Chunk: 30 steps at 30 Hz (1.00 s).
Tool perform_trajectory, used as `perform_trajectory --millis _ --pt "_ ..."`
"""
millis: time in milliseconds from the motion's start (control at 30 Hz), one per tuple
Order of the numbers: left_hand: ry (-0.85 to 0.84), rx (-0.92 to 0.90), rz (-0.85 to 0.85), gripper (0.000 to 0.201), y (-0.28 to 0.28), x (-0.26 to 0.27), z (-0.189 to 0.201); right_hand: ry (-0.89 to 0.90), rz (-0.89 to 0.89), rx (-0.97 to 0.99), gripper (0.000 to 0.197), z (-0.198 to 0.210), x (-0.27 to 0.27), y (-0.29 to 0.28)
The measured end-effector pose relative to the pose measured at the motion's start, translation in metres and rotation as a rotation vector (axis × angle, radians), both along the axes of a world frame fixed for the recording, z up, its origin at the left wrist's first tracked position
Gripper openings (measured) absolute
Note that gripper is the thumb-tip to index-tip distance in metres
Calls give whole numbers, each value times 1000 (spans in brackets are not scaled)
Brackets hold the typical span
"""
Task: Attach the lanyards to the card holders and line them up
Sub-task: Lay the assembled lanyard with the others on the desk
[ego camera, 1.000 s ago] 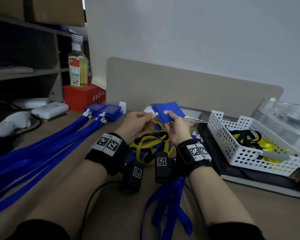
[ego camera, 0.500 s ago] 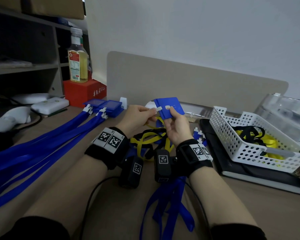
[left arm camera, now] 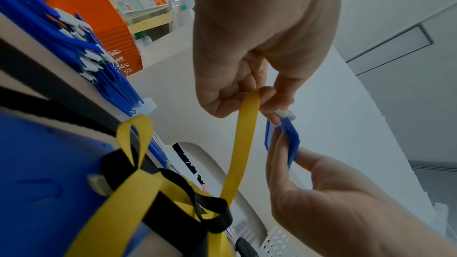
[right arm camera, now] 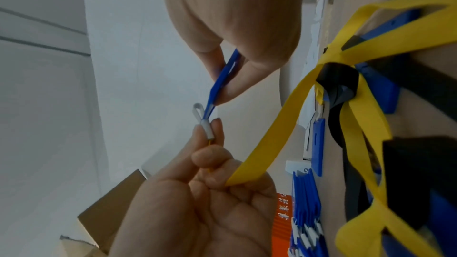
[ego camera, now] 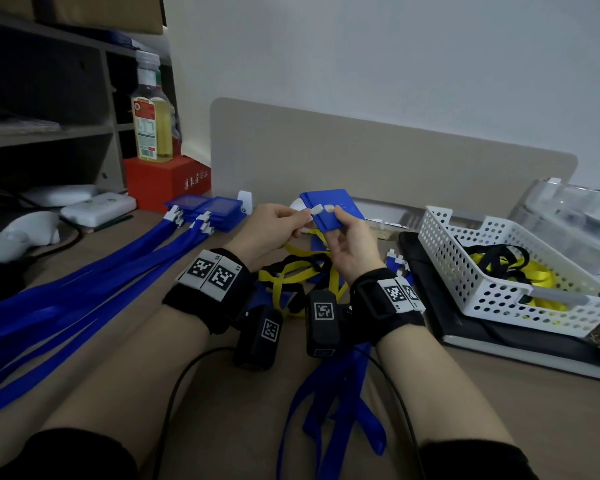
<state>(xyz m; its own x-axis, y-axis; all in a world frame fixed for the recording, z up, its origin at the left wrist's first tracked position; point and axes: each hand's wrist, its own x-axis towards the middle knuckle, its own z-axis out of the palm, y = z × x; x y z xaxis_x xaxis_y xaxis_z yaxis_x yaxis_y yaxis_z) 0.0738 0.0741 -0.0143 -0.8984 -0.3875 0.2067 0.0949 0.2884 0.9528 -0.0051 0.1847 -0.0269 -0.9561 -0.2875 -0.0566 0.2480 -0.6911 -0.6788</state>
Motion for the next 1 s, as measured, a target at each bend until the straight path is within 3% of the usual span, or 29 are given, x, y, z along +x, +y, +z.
perform_trajectory --millis 167,333,467,600,733,1000 --pt "-17 -33 -50 21 0 2 3 -44 8 22 39 -2 -3 2" --pt "-54 -88 -10 20 -4 0 2 -65 -41 39 40 -5 -5 7" --pt "-64 -171 70 28 -5 -2 2 61 -95 58 27 -2 -1 8" --pt "-7 -241 131 39 -5 -4 1 277 -85 195 28 -3 10 -4" --pt "1 -335 138 48 -4 -3 2 349 -39 230 25 -3 18 -13" --pt "-121 -597 104 34 -7 3 6 230 -121 174 31 0 12 -7"
